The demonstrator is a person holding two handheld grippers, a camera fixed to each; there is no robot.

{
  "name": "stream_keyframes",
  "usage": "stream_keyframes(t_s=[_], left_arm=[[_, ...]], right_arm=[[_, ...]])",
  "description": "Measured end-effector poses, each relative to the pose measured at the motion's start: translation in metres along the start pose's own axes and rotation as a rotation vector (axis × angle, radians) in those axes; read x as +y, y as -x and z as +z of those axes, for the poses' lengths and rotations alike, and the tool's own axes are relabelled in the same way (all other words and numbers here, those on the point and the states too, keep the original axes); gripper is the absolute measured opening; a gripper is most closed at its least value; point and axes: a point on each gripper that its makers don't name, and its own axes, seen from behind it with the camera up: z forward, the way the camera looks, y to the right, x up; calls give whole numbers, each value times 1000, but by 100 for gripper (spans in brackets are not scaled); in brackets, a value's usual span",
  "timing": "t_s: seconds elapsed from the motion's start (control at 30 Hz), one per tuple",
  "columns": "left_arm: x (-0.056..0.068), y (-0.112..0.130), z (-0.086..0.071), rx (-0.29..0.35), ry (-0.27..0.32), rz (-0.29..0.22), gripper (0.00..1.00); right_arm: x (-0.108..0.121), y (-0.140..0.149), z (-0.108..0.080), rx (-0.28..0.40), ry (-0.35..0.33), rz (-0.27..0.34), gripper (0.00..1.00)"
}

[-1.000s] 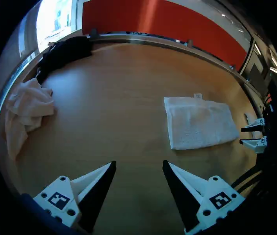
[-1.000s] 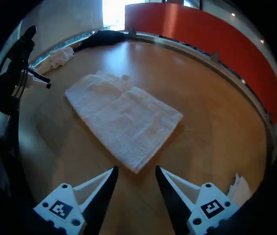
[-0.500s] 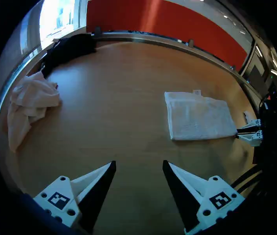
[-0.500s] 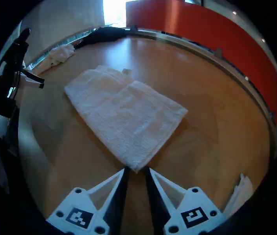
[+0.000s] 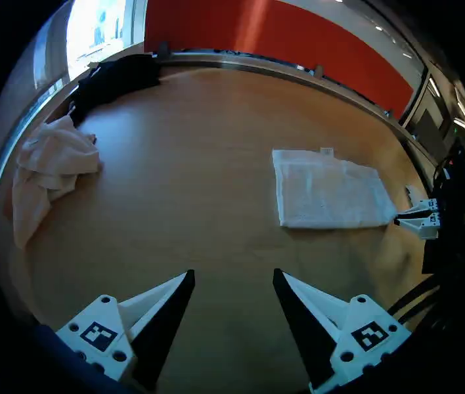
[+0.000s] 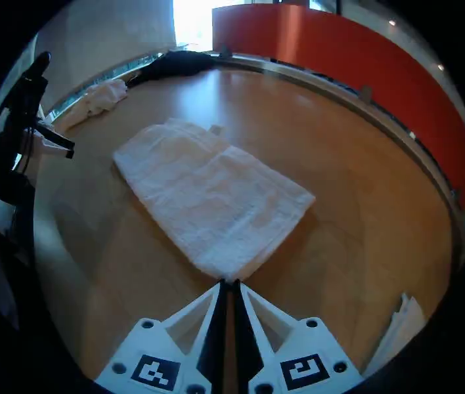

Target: Fold towel

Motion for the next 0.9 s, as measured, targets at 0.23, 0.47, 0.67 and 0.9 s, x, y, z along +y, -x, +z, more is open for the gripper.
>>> stream_keyframes(t_s=[0.23, 0.47, 0.67, 0.9], left_arm=[[5, -1, -2, 7, 12, -4, 88], [5, -3, -8, 22, 15, -10, 88], [3, -5, -14, 36, 17, -23, 88], [3, -9, -21, 52, 22, -36, 88]], right_arm=[[1, -23, -11, 44, 19, -20, 6], [-2, -64, -25, 106, 34, -76, 6], [-10, -106, -36, 157, 36, -149, 6], [-20, -139, -42, 185, 31, -227, 5]])
